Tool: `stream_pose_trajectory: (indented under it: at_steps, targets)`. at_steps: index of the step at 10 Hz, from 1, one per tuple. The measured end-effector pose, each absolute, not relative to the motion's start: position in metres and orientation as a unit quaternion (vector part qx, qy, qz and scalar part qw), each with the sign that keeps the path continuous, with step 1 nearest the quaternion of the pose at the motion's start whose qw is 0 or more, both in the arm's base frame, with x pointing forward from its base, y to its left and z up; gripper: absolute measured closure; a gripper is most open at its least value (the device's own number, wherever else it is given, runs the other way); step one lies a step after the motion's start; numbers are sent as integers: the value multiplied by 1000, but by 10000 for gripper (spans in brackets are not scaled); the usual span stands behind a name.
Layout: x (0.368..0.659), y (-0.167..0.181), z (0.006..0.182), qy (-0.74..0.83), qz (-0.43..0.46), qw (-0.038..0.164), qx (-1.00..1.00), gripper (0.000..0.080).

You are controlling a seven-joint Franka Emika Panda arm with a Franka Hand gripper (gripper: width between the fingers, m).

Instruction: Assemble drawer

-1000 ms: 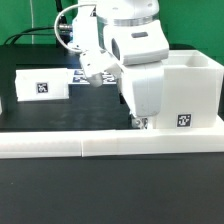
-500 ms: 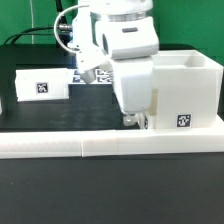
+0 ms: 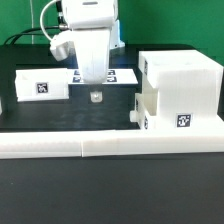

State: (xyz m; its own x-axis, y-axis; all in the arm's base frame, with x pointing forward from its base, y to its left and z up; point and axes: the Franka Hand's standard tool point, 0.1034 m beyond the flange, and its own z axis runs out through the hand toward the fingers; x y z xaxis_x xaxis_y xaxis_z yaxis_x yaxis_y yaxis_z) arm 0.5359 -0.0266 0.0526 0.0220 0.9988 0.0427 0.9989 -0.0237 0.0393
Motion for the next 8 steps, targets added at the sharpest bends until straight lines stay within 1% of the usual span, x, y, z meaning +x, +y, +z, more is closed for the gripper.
stream_pose_trajectory:
  at_steps: [1, 2, 3, 5, 8]
  targets:
    - [528, -27, 56, -691, -43, -13, -722, 151]
    - [515, -30, 59, -678, -63, -30, -731, 151]
    - [503, -34, 57, -674, -72, -40, -734, 151]
    - [499, -35, 55, -674, -74, -42, -734, 151]
    - [499, -35, 55, -635, -76, -38, -767, 151]
